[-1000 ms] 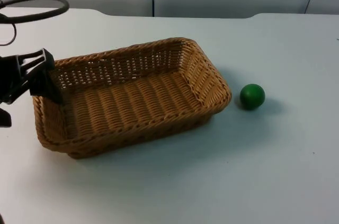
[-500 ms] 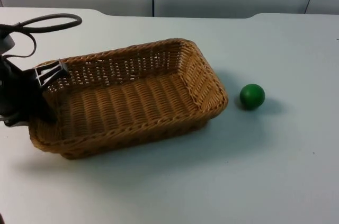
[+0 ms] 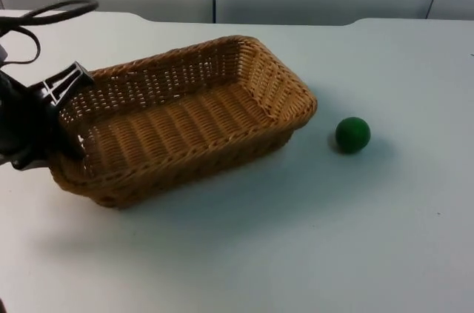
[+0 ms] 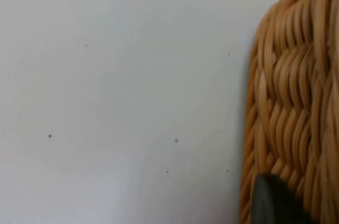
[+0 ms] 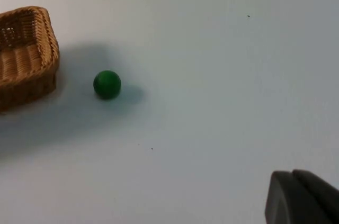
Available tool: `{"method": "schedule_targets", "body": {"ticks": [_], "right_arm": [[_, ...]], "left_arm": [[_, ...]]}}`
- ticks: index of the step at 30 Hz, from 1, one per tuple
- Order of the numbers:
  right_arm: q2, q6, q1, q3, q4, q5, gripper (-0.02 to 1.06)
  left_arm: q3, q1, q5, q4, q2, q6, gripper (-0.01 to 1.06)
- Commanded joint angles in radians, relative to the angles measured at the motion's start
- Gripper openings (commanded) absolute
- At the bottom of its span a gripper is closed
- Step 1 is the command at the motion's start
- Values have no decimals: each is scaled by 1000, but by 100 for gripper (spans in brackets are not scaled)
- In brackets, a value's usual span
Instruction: Pick up the basket with the left hand and place the ball into the basket with the right hand.
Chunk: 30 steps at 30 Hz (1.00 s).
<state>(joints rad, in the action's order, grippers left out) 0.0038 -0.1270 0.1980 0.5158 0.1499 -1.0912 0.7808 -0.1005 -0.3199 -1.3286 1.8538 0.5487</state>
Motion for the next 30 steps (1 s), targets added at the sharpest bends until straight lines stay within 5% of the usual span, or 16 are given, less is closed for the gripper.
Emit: {"method": "schedule_targets", "body": {"ticks": [1, 8, 24, 30], "right_arm": [[-4, 4, -5, -6, 3, 11, 0], [-4, 4, -5, -6, 3, 11, 0], [-4, 4, -5, -4, 11, 15, 0], [86, -28, -5, 26, 14, 84, 0]], "left_arm": [[-22, -1, 11, -28, -59, -6, 0], [-77, -1, 43, -16, -221, 0, 0], [-77, -1, -113, 75, -242, 0, 0], [-77, -1, -117, 119, -242, -8, 0]]}}
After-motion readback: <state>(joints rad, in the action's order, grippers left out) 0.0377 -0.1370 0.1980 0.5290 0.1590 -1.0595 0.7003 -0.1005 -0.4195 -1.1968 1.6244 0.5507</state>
